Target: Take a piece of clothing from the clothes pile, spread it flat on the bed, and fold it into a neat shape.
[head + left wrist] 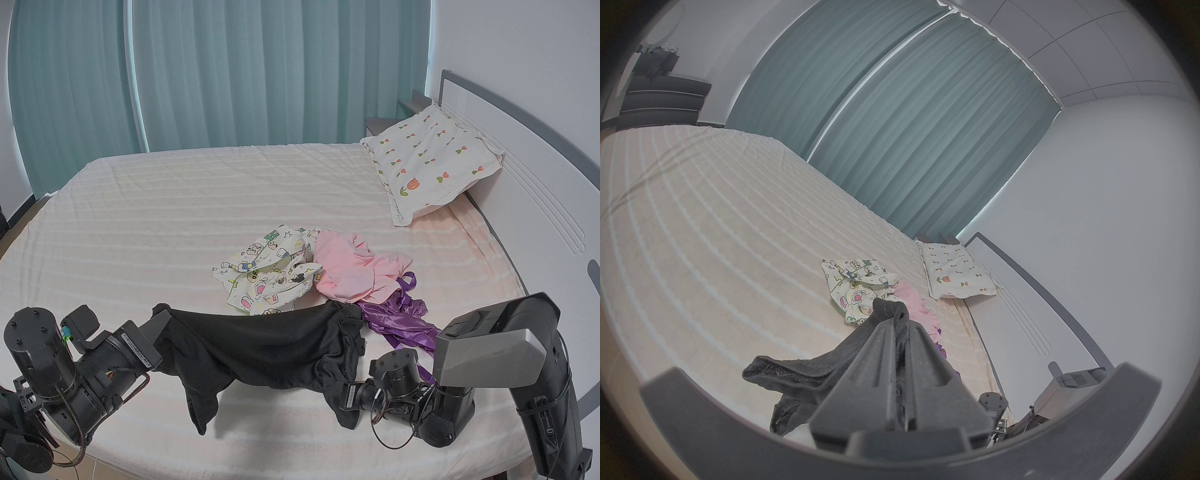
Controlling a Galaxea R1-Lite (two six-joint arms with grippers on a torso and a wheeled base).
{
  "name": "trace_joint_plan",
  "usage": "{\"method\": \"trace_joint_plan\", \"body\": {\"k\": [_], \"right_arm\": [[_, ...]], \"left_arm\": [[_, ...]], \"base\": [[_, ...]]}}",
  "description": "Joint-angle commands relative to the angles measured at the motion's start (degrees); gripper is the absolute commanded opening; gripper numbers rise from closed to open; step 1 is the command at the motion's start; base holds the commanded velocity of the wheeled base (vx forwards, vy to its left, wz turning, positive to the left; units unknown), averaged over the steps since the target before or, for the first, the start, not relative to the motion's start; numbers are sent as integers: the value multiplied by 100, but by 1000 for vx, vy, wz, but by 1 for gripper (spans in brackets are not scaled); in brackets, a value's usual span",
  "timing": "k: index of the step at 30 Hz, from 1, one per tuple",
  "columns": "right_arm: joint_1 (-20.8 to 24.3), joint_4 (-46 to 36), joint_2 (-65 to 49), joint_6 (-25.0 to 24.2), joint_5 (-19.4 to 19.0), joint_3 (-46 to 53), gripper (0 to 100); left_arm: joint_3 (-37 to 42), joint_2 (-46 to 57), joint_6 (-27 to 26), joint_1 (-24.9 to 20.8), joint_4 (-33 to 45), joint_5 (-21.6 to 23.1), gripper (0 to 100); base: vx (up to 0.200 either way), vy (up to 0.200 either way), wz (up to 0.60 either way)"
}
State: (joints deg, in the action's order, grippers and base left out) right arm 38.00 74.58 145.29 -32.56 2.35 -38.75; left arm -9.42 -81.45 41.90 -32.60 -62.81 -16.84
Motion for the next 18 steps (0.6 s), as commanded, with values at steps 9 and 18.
{"method": "trace_joint_plan", "body": {"k": [9,18], "right_arm": [[-645,1094,-1723,-523,-701,1898,0],[-899,1515,-3279,-796,-930,2724,0]], "left_arm": [[72,-12,11,-335,-4,-13,0],[55,50,2,-722,-56,-66,0]], "base": [[0,0,0],[0,0,0]]}}
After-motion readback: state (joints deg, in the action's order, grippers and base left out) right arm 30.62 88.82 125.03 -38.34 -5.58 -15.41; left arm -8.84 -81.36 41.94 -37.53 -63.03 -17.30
